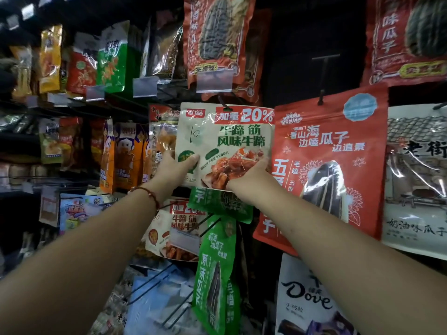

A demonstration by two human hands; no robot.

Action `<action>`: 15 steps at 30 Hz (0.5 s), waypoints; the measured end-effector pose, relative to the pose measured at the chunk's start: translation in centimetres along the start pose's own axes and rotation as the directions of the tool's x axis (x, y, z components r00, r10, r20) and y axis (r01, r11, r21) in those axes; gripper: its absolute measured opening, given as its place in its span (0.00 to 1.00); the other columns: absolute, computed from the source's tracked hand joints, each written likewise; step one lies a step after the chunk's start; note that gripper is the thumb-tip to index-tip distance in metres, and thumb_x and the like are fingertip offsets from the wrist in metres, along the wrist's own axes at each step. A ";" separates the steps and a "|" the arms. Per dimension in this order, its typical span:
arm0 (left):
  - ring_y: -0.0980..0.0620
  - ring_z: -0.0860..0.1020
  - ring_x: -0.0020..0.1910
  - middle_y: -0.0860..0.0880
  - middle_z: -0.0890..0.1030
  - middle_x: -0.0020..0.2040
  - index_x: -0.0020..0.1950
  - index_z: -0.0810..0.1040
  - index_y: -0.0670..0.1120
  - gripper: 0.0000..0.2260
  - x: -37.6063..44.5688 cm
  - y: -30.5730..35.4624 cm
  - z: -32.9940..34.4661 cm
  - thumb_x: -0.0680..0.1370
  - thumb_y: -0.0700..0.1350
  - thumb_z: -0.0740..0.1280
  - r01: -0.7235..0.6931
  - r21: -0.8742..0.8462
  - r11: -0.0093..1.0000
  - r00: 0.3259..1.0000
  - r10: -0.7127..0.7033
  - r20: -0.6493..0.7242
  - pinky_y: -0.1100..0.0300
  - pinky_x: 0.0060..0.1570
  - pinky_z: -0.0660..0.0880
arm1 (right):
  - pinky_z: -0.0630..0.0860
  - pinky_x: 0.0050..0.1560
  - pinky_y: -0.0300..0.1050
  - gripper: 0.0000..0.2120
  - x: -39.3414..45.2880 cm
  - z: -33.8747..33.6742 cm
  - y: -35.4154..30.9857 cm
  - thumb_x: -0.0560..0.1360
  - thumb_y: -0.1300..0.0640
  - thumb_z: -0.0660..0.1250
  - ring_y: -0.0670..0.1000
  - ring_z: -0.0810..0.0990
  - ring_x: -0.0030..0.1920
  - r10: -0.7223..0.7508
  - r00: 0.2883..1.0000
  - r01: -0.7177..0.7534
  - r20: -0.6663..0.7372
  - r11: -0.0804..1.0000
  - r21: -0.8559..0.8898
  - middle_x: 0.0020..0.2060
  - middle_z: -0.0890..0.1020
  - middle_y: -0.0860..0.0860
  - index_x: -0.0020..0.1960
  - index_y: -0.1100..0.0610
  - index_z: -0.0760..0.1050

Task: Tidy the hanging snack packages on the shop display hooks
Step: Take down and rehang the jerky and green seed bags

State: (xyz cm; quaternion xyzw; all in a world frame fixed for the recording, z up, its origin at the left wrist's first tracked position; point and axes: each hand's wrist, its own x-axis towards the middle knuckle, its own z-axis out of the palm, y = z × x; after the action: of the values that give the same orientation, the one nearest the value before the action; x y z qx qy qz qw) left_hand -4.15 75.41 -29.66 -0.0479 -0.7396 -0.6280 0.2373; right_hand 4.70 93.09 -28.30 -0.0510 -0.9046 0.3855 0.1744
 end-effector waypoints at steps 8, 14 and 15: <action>0.37 0.81 0.59 0.39 0.82 0.58 0.59 0.75 0.43 0.12 -1.5 2.2 -2.4 0.79 0.45 0.70 0.099 -0.260 0.961 0.987 -0.063 0.145 0.40 0.59 0.78 | 0.66 0.26 0.41 0.50 -0.9 -0.3 1.4 0.75 0.48 0.67 0.50 0.75 0.32 -0.087 0.996 0.087 0.007 0.994 0.061 0.47 0.80 0.55 0.79 0.54 0.31; 0.42 0.84 0.53 0.40 0.82 0.59 0.64 0.75 0.45 0.14 -3.4 3.6 -4.6 0.79 0.44 0.69 0.046 -0.288 0.956 0.992 -0.010 0.126 0.44 0.51 0.82 | 0.71 0.48 0.46 0.45 -1.7 -1.0 1.3 0.79 0.40 0.62 0.58 0.77 0.62 -0.122 0.992 0.122 0.024 0.992 0.017 0.74 0.68 0.55 0.81 0.56 0.36; 0.43 0.84 0.50 0.41 0.82 0.58 0.64 0.75 0.45 0.14 -3.7 3.9 -5.0 0.80 0.43 0.69 0.034 -0.297 0.954 0.993 0.002 0.121 0.47 0.46 0.83 | 0.72 0.52 0.47 0.45 -2.0 -1.1 1.3 0.79 0.39 0.61 0.58 0.76 0.65 -0.135 0.990 0.135 0.025 0.991 0.010 0.75 0.67 0.55 0.81 0.56 0.37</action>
State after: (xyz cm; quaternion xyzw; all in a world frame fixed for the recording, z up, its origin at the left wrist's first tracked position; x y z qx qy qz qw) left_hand 2.03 72.35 -27.12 -0.1150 -0.6495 -0.7304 0.1772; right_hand 6.91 94.31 -29.04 0.0160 -0.9066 0.3771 0.1887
